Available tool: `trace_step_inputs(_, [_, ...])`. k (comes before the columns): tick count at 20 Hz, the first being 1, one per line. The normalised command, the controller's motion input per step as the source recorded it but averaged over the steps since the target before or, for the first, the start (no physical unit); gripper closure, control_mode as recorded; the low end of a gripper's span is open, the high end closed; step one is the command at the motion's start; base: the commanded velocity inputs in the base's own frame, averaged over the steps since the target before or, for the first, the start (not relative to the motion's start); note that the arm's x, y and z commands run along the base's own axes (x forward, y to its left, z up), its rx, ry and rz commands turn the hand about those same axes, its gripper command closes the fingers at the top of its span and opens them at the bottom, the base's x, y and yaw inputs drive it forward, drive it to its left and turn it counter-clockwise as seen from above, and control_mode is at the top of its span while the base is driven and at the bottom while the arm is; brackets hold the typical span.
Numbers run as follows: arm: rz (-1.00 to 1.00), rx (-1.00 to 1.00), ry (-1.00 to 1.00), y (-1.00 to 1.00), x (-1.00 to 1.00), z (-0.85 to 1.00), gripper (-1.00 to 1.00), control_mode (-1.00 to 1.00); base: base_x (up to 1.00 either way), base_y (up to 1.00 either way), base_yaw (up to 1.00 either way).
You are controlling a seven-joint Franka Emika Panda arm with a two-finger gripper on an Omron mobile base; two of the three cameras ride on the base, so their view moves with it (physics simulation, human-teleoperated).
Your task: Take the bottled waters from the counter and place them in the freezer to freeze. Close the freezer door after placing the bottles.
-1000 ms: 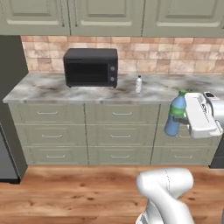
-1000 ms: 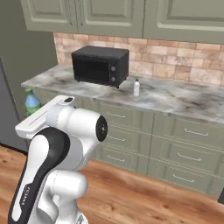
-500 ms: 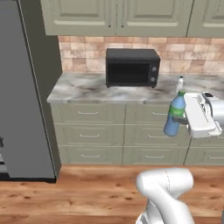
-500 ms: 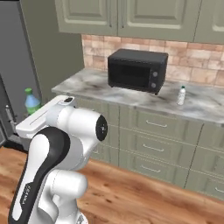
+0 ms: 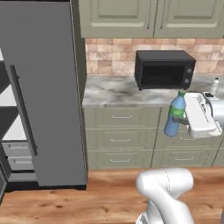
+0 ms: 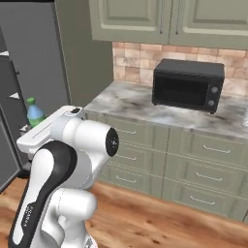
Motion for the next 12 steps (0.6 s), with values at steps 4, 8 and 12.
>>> trace_step_inputs(4, [0.0,0.0,0.0,0.0,0.0,0.0,1.0,1.0,0.74,0.77,-0.14])
trace_step_inputs(8, [0.0,0.0,0.0,0.0,0.0,0.0,1.0,1.0,0.64,0.69,-0.09])
trace_step_inputs(12, [0.0,0.0,0.0,0.0,0.0,0.0,1.0,1.0,0.53,0.63,-0.07])
